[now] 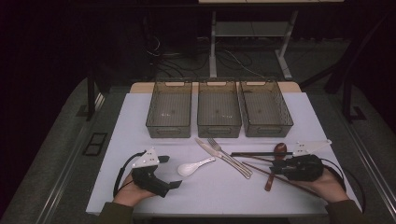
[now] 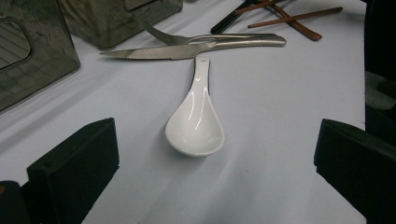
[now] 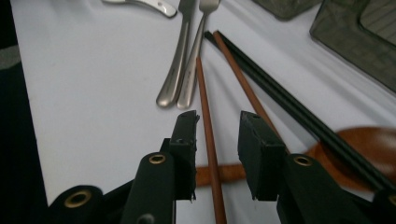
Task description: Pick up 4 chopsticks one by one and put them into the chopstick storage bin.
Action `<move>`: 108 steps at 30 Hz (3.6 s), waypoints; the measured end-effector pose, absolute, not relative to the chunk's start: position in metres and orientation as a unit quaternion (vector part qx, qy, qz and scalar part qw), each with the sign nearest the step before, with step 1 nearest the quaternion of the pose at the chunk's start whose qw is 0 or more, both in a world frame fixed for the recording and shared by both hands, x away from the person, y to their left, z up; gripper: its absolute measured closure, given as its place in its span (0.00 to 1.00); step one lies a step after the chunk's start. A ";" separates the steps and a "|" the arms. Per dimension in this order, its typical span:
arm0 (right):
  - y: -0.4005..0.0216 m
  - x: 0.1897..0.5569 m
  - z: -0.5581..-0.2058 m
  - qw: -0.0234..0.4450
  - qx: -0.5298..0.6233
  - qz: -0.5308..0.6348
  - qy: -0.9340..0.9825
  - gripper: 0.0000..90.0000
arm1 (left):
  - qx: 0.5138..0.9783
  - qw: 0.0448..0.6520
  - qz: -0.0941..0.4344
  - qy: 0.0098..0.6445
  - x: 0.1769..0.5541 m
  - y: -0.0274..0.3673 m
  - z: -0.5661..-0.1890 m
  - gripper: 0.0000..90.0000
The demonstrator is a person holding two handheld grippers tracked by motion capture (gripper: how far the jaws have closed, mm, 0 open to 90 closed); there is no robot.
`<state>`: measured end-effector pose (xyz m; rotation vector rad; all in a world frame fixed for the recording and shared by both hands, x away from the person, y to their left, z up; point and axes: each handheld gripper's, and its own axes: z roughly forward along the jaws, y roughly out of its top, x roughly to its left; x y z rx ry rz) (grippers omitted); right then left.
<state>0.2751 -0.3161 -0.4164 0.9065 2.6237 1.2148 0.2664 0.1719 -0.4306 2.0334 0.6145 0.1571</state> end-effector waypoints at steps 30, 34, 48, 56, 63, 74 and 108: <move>-0.354 0.248 -0.443 0.060 0.293 0.354 0.886 0.85 | 0.837 0.482 0.062 0.250 0.266 0.172 -0.431 0.00; -0.351 0.249 -0.445 0.063 0.286 0.344 0.892 0.87 | 0.837 0.482 0.062 0.250 0.266 0.172 -0.431 0.00; -0.353 0.249 -0.446 0.065 0.279 0.348 0.893 0.91 | 0.838 0.482 0.061 0.249 0.266 0.171 -0.431 0.00; -0.354 0.250 -0.446 0.060 0.277 0.349 0.893 0.93 | 0.837 0.483 0.061 0.249 0.266 0.171 -0.431 0.00; -0.354 0.250 -0.445 0.062 0.274 0.347 0.895 0.93 | 0.838 0.482 0.061 0.249 0.266 0.171 -0.431 0.00; -0.353 0.248 -0.441 0.057 0.262 0.357 0.894 0.93 | 0.837 0.483 0.063 0.248 0.266 0.171 -0.431 0.00; -0.342 0.253 -0.426 0.050 0.272 0.402 0.873 0.93 | 0.833 0.490 0.066 0.248 0.270 0.169 -0.433 0.00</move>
